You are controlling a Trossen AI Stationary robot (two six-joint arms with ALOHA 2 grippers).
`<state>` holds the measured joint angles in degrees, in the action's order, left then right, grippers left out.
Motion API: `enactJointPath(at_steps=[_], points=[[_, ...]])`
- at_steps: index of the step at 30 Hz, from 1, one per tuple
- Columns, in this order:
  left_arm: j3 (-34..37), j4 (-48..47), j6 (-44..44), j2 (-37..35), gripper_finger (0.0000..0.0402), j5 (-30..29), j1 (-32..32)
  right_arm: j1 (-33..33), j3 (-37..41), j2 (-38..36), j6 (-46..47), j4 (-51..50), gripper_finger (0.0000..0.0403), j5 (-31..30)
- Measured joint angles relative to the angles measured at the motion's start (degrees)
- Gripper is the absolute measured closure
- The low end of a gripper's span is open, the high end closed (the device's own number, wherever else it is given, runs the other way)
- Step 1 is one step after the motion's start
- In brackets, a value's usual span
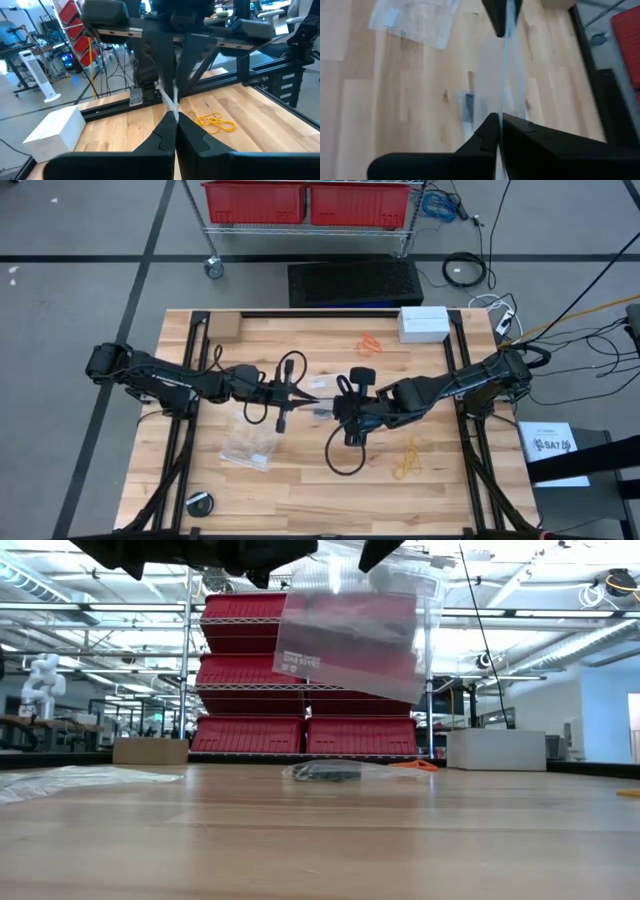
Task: Sort rubber bands
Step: Open the top transparent zip bag
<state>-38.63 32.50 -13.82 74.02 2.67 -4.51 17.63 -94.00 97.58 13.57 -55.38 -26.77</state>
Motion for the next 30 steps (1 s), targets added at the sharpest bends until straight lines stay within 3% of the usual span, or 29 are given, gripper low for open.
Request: enactJointPath(at_steps=[4,12,18,22,27,30], points=[[0.0,0.12,-0.02,0.0,0.0399,-1.25,0.0,-0.02,-0.02,0.0,2.42,0.67,0.0371,4.45],[0.0,-0.67,-0.02,0.0,0.04,-1.5,0.0,0.0,-0.02,-1.62,4.83,0.78,0.0305,4.73],[0.0,-0.57,-0.07,0.0,0.0401,-1.64,0.0,0.0,-0.02,-4.47,5.89,1.34,0.0283,5.71],[0.0,-0.6,-0.07,0.0,0.0401,-1.68,0.02,0.0,-0.02,-5.33,5.06,1.34,0.0309,5.66],[0.0,-0.61,-0.07,0.0,0.0401,-1.68,0.0,-0.02,-0.04,-3.95,1.47,0.99,0.039,3.98],[0.0,-0.56,-0.07,0.0,0.0401,-1.68,0.0,-0.57,-0.02,-2.78,0.83,0.95,0.0394,3.76]])
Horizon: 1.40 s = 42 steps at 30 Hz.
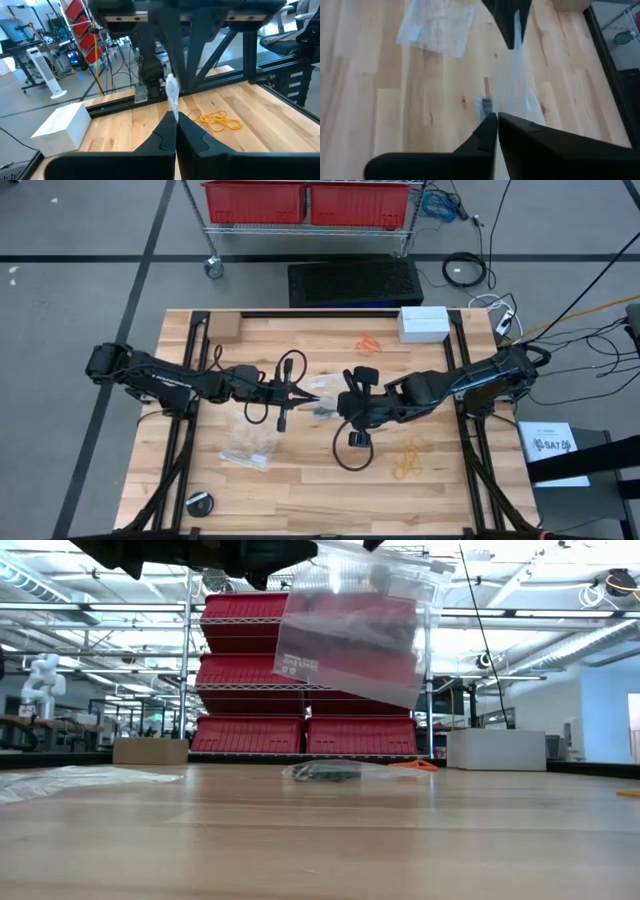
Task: Sort rubber bands
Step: Open the top transparent zip bag
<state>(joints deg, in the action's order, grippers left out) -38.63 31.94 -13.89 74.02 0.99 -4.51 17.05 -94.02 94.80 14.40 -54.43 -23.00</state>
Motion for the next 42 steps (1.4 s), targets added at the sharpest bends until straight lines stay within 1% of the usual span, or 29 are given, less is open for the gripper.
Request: enactJointPath(at_steps=[5,8,12,18,22,27,32,39,42], points=[[0.0,-0.09,0.0,0.0,0.0401,0.0,0.01,-0.4,0.02,0.81,-0.73,-0.03,0.0401,-0.9],[-0.01,-0.23,-0.02,0.0,0.0401,0.0,0.01,-0.19,0.02,0.11,-0.69,0.46,0.0402,-1.04],[-0.02,-0.3,-0.04,0.0,0.0401,0.0,0.01,0.11,0.02,-0.54,-0.53,0.64,0.0402,-2.81],[-0.02,-0.35,-0.02,0.0,0.0401,0.0,0.02,0.09,0.02,-0.65,-0.67,0.63,0.0403,-3.0],[-0.02,-0.54,-0.04,0.0,0.0401,0.0,0.04,0.09,0.02,-0.65,-1.69,0.64,0.0403,-5.64],[-0.02,-0.52,-0.02,0.0,0.0401,0.0,0.04,-0.03,0.02,-0.63,-1.69,0.54,0.0403,-5.56],[-0.02,-0.54,-0.02,0.0,0.0401,-1.0,0.04,-0.15,0.02,-0.54,-1.16,0.61,0.0403,-3.92],[-0.04,-0.54,0.02,0.0,0.0401,-1.29,0.09,-0.56,0.02,2.18,-0.28,0.29,0.0403,-3.73],[-0.04,-0.57,0.03,0.0,0.0401,-1.29,0.09,-1.57,0.03,3.64,-0.26,0.2,0.0403,-5.68]])
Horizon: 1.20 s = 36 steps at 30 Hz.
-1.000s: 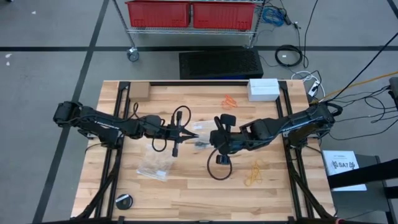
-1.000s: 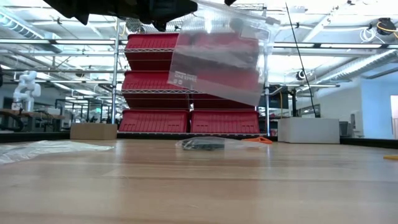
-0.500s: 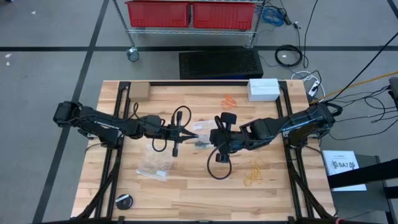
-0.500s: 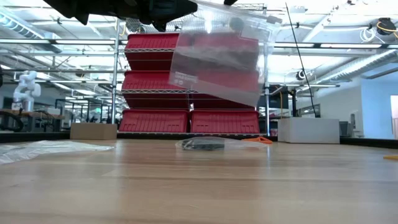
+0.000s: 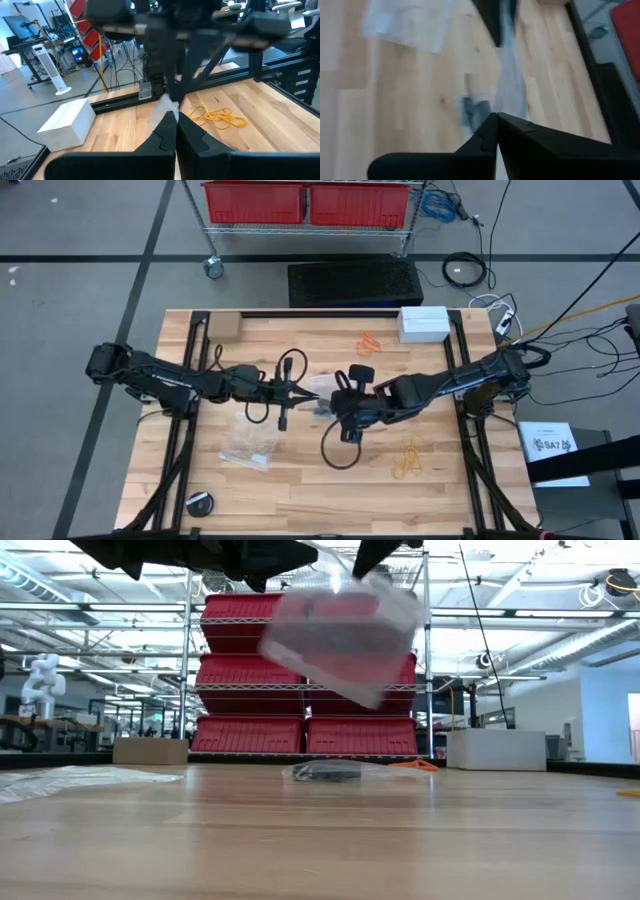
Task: Sort rubber bands
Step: Open the top transparent zip bag
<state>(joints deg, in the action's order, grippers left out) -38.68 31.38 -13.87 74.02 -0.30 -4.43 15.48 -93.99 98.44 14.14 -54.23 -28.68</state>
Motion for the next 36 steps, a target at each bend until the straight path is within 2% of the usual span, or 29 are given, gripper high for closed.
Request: enactJointPath(at_steps=[5,9,26,36], points=[[0.0,-0.79,0.0,0.0,0.0401,-0.02,-0.02,-1.01,0.02,0.26,0.13,-0.05,0.0403,-6.58],[0.0,-0.82,0.0,0.0,0.0401,-0.02,-0.04,-1.07,0.02,-0.16,-0.47,-0.04,0.0403,-8.98],[0.0,-0.83,0.0,0.0,0.0401,-0.04,-0.04,-0.13,0.02,-0.1,1.56,2.49,0.0403,3.57],[0.0,-0.87,0.0,0.0,0.0402,-0.24,-0.04,1.12,0.02,-1.99,4.87,2.7,0.0403,3.69]])
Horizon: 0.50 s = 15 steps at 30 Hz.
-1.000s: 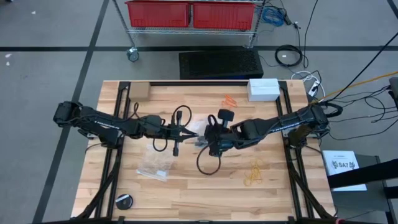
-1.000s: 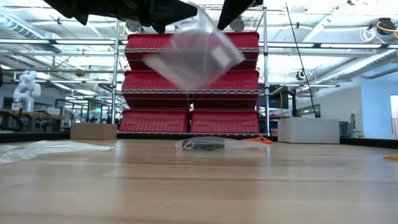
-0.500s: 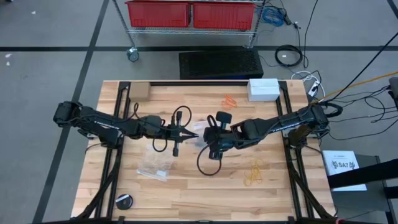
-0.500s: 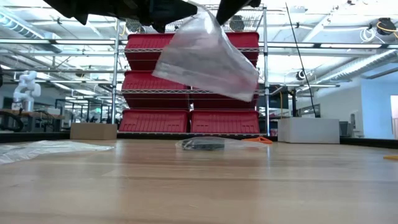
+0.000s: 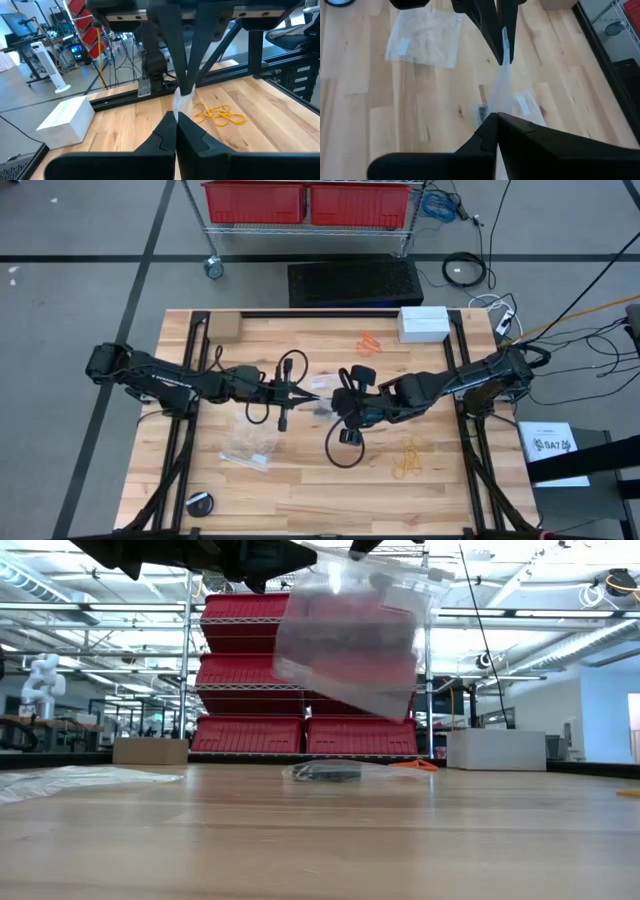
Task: Sort rubber bands
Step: Open the top transparent zip bag
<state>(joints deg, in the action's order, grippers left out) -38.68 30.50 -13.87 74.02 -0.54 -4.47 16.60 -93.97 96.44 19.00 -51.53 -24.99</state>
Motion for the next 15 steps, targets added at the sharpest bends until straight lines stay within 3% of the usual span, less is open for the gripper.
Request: enactJointPath(at_steps=[15], points=[[0.0,-0.04,0.0,0.0,0.0402,0.0,0.0,-5.24,0.0,4.85,-4.95,0.22,0.0403,2.62]])
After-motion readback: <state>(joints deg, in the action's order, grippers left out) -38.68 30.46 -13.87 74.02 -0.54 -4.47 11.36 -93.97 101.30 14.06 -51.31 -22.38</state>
